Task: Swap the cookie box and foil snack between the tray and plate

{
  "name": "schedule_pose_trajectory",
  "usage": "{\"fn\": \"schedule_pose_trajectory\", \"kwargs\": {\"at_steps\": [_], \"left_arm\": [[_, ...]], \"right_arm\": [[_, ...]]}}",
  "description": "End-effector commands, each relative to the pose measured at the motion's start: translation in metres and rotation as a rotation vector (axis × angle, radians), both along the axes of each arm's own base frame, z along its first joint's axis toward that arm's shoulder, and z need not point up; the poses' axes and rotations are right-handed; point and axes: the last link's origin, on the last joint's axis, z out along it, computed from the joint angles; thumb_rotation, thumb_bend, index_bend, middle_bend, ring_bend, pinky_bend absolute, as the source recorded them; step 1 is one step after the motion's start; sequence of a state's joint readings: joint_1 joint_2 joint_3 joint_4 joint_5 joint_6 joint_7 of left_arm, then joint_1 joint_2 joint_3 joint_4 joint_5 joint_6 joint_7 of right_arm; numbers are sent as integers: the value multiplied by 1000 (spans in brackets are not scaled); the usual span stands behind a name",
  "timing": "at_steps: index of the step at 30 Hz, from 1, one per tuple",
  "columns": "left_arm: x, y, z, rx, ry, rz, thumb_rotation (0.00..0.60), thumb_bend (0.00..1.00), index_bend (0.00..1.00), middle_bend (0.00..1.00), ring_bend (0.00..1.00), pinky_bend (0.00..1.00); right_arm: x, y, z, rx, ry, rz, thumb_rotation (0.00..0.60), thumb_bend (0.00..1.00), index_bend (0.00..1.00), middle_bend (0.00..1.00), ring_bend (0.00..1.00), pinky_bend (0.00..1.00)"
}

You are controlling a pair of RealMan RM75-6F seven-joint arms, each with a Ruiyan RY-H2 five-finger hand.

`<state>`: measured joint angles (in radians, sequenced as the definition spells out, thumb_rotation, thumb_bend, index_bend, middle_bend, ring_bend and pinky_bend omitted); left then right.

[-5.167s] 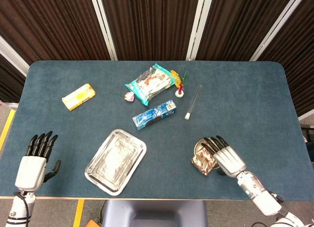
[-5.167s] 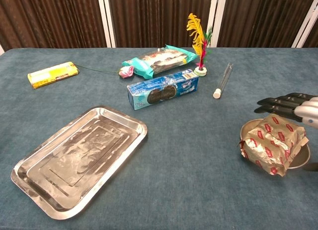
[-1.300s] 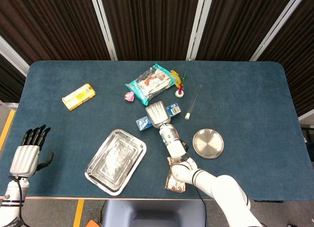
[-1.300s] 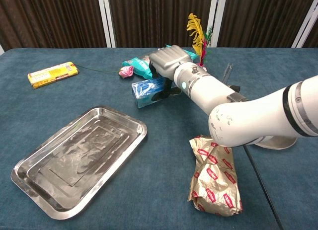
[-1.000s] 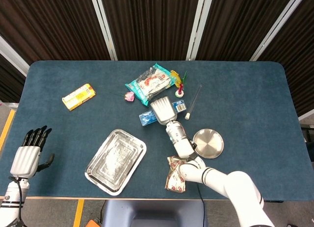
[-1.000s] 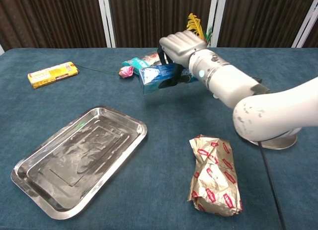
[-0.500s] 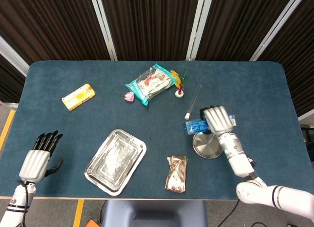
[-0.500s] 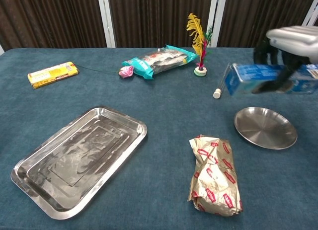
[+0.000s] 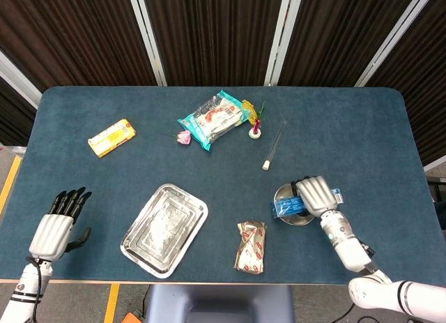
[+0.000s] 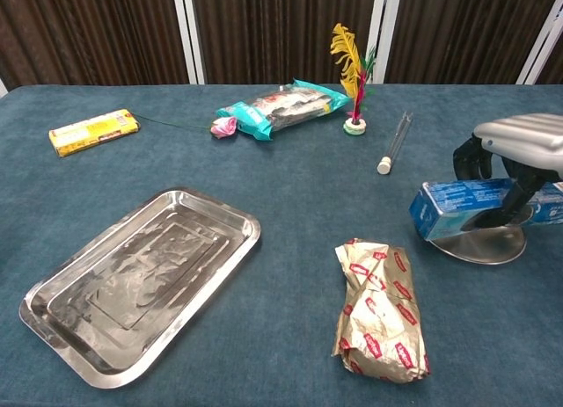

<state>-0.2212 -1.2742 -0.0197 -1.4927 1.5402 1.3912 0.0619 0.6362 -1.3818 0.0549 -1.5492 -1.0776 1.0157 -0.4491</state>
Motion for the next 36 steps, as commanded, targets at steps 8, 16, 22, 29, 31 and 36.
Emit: {"fn": "schedule_pose_trajectory", "kwargs": {"at_steps": [8,16,22,29,31,36], "left_arm": [[-1,-1,4,11,-7,0,600,391,0,0,0,34],[6,-6,-1,-31,-15,-44,600,390,0,0,0,35],[25,-12,-15,-146,-96,-164,600,387,0,0,0,37],[72,-18,-50,-349,-131,-338,600,382,0,0,0,46],[88,-23,-60,-403,-147,-397,600,381,0,0,0,48],[129,-24,-85,-467,-107,-552,600,384,0,0,0,49]], "right_arm": [[1,-3,11,1,-22,-3,600,275,0,101,52,288],[-5,26,58,-32,-171,-31,600,239,0,32,0,201],[-44,100,102,-162,-235,-43,600,220,0,0,0,98],[-84,151,117,-198,-248,-94,600,186,0,0,0,73],[-85,149,128,-224,-280,-84,600,184,0,0,0,26],[-92,146,144,-197,-332,-130,600,184,0,0,0,0]]}}
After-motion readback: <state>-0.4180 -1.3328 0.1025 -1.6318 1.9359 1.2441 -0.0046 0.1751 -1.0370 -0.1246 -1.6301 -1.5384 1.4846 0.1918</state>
